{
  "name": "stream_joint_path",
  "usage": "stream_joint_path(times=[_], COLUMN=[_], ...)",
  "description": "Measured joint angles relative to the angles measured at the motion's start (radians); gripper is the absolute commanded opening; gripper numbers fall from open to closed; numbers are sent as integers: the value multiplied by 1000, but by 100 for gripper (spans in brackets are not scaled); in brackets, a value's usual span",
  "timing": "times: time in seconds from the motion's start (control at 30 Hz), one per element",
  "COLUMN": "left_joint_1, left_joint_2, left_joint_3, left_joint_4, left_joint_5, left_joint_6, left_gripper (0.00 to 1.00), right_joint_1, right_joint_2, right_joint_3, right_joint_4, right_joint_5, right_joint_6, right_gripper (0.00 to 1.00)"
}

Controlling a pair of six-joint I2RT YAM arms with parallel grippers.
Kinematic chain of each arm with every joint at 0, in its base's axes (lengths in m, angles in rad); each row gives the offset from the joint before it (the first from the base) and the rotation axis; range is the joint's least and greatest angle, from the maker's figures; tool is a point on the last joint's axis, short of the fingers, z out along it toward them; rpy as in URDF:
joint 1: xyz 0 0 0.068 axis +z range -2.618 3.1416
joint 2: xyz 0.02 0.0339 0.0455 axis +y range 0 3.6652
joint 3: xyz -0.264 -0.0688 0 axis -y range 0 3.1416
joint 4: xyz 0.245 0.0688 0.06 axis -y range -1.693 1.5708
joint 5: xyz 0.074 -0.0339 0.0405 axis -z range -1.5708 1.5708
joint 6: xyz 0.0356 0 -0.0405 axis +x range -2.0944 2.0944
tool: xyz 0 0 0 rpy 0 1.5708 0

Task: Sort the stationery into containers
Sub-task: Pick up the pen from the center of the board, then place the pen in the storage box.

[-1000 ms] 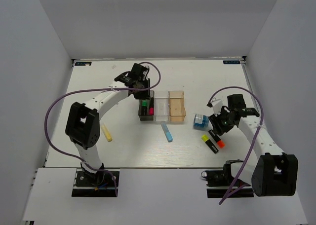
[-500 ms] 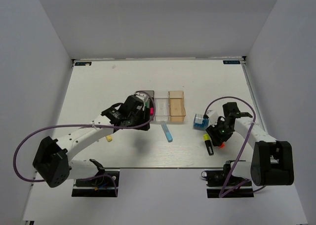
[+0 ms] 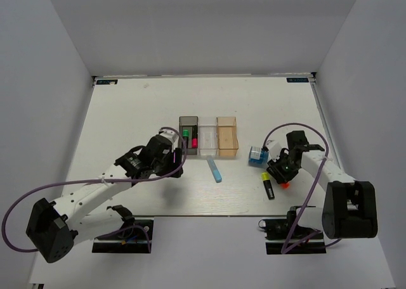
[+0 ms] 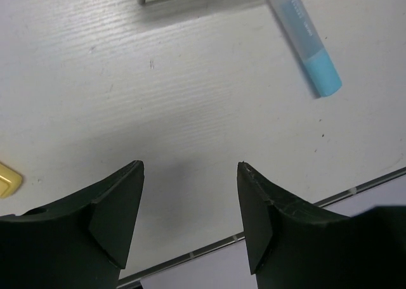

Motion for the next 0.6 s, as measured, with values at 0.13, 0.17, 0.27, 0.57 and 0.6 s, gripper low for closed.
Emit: stream_joint_path(times=[0.13,0.17,0.27,0.57,0.6], left_joint_1=[-4,-5,-6,-6,-6], left_joint_2=[-34,-46,-89,-222,-227], left_joint_3=[-41,-48,-61,-88,-88], left_joint_4=[-3,-5,-19,-72,-77], left_joint_5=[2,1,-3,-38,-42], left_joint_6=[-21,-24,-32,-64,-70], left_gripper=[71,71,71,71,71], right_joint_1=[1,1,3,185,222], right_joint_2=[-40,-57,-92,160,219], right_joint_3=[32,68,236,732,777], right_joint_4=[-94,-145,-262,-383,-377], right_joint_5=[-39,-60,-160,-449,-459], right_joint_6=[-17,-23,-37,66,96], right_gripper=[0,0,0,0,0])
